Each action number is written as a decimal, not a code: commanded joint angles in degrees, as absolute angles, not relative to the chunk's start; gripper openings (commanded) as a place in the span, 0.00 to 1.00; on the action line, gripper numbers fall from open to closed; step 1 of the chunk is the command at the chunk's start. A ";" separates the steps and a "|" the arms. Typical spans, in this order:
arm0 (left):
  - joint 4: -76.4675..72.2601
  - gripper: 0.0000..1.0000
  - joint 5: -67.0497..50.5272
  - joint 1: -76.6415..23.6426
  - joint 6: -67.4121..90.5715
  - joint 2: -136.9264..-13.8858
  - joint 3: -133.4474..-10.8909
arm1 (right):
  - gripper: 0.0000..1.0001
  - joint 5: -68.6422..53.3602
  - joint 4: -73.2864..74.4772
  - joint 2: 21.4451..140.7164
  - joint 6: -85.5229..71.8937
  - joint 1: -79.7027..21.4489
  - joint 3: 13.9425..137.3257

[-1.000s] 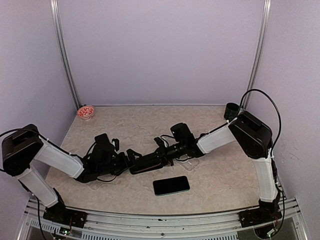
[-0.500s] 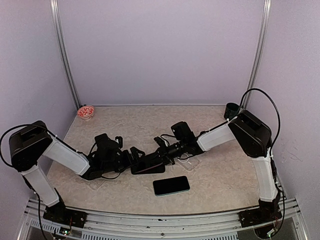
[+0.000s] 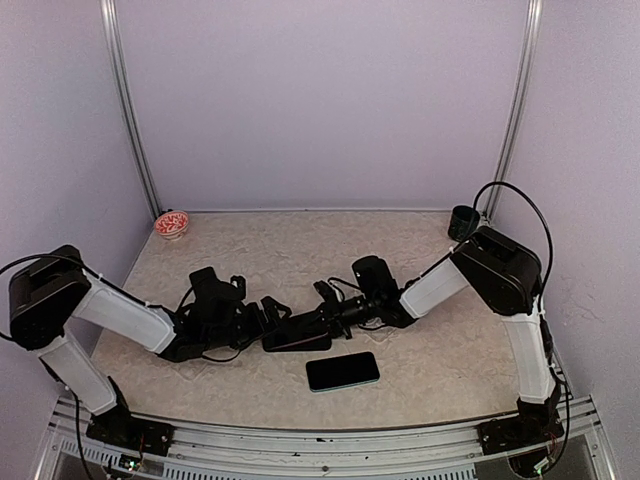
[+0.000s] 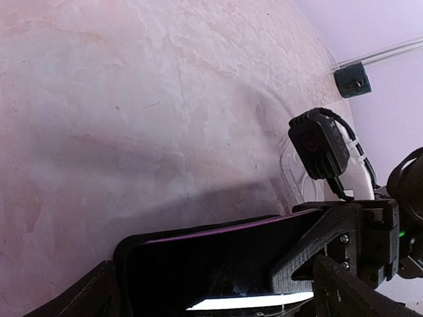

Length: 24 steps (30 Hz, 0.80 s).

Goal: Put the phone into the phone case
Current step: Install the phone into the phone case.

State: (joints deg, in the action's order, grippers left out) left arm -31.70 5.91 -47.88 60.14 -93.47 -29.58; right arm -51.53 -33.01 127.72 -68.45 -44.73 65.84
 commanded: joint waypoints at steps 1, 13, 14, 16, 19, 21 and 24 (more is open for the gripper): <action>-27.97 0.99 7.18 -48.83 60.99 -87.99 -29.09 | 0.00 -53.74 -39.06 130.15 -73.53 -46.24 63.44; -28.09 0.99 4.95 -47.20 60.99 -85.55 -24.65 | 0.00 -55.32 -47.32 129.20 -78.35 -46.23 63.16; -28.03 0.99 5.12 -47.01 61.03 -85.10 -24.24 | 0.00 -55.36 -47.10 128.94 -78.19 -46.27 63.19; -27.33 0.99 5.72 -46.57 61.01 -84.08 -23.85 | 0.00 -55.29 -46.37 128.48 -77.78 -46.23 63.33; -26.26 0.99 5.78 -46.41 60.62 -83.24 -24.10 | 0.00 -55.00 -44.36 127.83 -76.46 -46.23 63.82; -26.13 0.99 4.76 -46.48 60.45 -83.60 -24.47 | 0.00 -55.06 -44.10 127.50 -76.08 -46.23 64.02; -26.43 0.99 2.63 -46.65 60.63 -85.21 -25.22 | 0.00 -55.06 -44.14 126.78 -75.80 -46.12 64.08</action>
State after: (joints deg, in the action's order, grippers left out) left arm -26.94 4.89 -46.63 60.84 -84.40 -24.21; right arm -53.19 -43.13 129.56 -77.06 -45.69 63.33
